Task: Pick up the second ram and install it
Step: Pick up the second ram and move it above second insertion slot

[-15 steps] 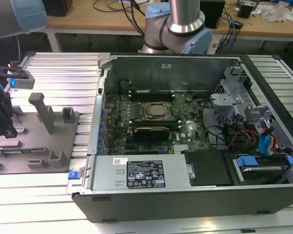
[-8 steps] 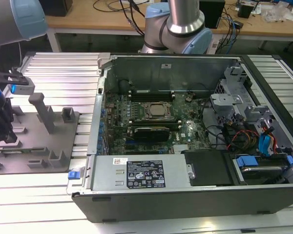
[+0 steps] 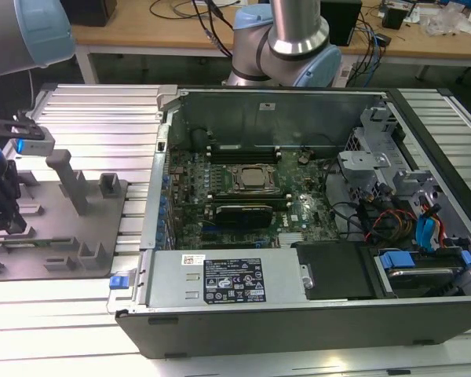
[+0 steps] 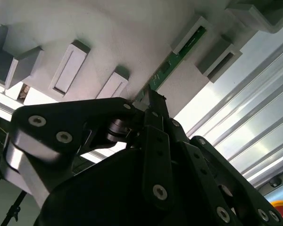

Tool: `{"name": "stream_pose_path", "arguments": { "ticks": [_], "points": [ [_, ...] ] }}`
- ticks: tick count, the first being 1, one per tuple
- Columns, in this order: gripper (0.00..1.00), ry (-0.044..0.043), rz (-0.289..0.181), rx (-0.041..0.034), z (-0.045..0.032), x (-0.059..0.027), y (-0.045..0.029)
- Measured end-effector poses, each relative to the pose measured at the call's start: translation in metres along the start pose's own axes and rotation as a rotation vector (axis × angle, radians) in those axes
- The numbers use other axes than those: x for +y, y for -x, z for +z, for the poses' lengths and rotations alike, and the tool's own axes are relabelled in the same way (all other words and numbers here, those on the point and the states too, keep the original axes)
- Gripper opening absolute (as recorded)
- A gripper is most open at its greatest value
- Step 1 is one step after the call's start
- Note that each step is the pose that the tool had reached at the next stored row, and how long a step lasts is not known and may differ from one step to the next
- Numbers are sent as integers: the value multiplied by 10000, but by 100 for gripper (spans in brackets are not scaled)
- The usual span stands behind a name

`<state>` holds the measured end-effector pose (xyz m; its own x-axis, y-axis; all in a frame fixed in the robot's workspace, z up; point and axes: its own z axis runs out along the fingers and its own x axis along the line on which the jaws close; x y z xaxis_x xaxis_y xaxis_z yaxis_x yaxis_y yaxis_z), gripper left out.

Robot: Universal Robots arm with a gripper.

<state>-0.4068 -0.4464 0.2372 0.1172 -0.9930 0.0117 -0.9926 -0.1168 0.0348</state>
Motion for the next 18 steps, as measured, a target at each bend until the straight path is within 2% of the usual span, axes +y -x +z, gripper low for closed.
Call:
{"name": "stream_pose_path", "arguments": {
  "ticks": [1,2,3,5,8,12,16,18],
  "points": [
    [14,0,0,1,0,0,0],
    [27,0,0,1,0,0,0],
    [34,0,0,2,0,0,-1],
    [34,0,10,1,19,10,-20],
    [34,1,52,0,139,65,-19],
    [34,0,68,0,269,67,-19],
    [34,7,473,-13,301,67,-18],
    [34,7,481,-14,301,67,-18]
  ]
}}
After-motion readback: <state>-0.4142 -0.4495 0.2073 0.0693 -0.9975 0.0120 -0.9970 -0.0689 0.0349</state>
